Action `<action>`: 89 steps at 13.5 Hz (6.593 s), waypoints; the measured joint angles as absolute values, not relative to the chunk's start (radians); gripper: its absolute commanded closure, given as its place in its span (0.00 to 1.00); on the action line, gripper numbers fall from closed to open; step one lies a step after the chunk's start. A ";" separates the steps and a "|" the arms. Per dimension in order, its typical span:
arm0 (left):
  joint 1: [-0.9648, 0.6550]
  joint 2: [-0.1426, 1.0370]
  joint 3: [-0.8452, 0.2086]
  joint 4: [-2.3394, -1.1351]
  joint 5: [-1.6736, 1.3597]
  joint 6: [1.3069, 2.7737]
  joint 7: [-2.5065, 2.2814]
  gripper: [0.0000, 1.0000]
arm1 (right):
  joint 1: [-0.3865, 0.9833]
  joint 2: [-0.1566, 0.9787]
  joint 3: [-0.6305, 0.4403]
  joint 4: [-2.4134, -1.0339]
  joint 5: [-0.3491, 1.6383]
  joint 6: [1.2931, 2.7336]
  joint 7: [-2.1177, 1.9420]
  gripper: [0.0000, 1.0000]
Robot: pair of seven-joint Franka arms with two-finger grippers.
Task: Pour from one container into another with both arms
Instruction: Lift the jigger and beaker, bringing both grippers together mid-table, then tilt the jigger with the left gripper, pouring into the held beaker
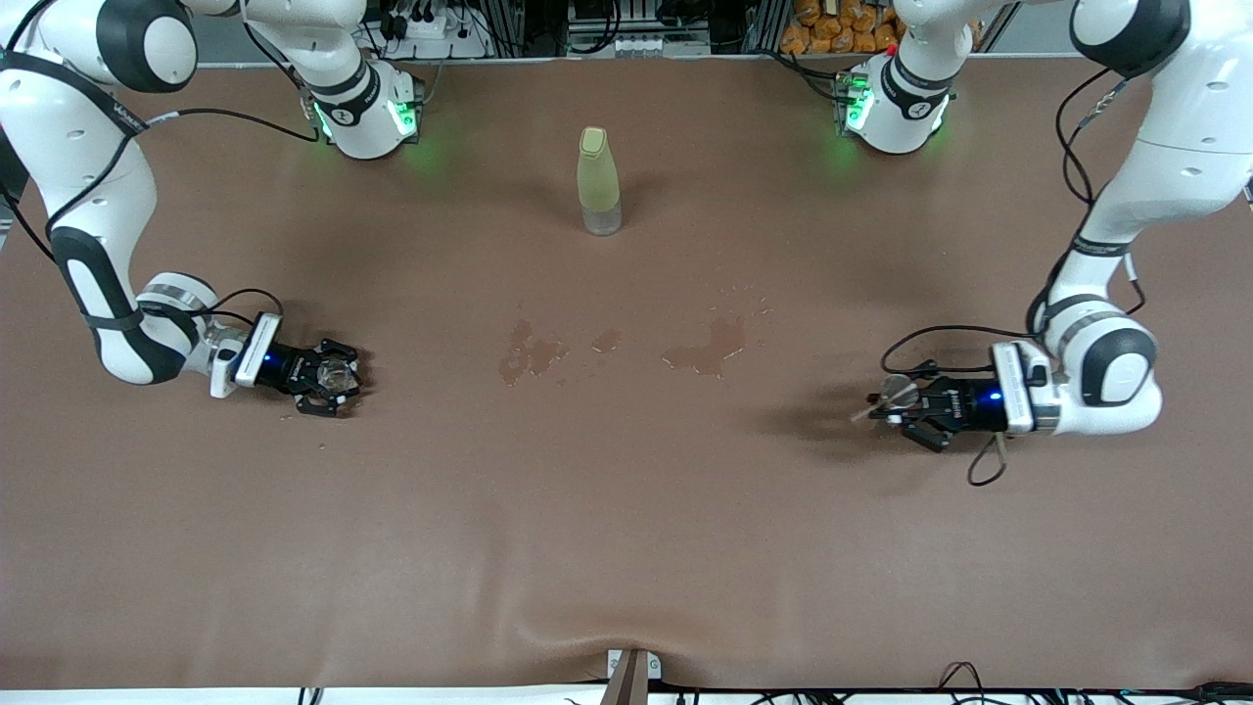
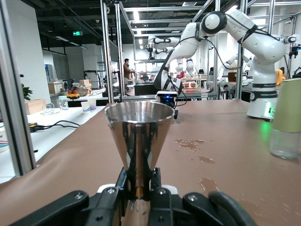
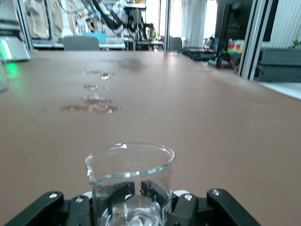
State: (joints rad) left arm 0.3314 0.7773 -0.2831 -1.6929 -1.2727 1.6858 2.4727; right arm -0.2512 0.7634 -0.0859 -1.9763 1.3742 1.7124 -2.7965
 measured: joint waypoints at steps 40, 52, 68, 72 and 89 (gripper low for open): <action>-0.544 0.899 -0.274 -1.450 -1.878 2.391 2.511 1.00 | 0.441 0.267 -0.112 -2.257 1.905 1.749 -2.231 1.00; -0.587 0.899 -0.271 -1.425 -1.878 2.394 2.587 1.00 | 0.460 0.267 -0.090 -2.302 1.953 1.777 -2.171 1.00; -0.516 0.918 -0.267 -1.455 -1.878 2.271 2.705 1.00 | 0.460 0.266 -0.089 -2.306 1.957 1.745 -1.982 1.00; -0.516 0.921 -0.267 -1.462 -1.878 2.270 2.686 1.00 | 0.460 0.266 -0.089 -2.321 1.957 1.744 -1.917 1.00; -0.516 0.926 -0.267 -1.474 -1.878 2.268 2.645 1.00 | 0.460 0.266 -0.085 -2.327 1.957 1.728 -1.553 1.00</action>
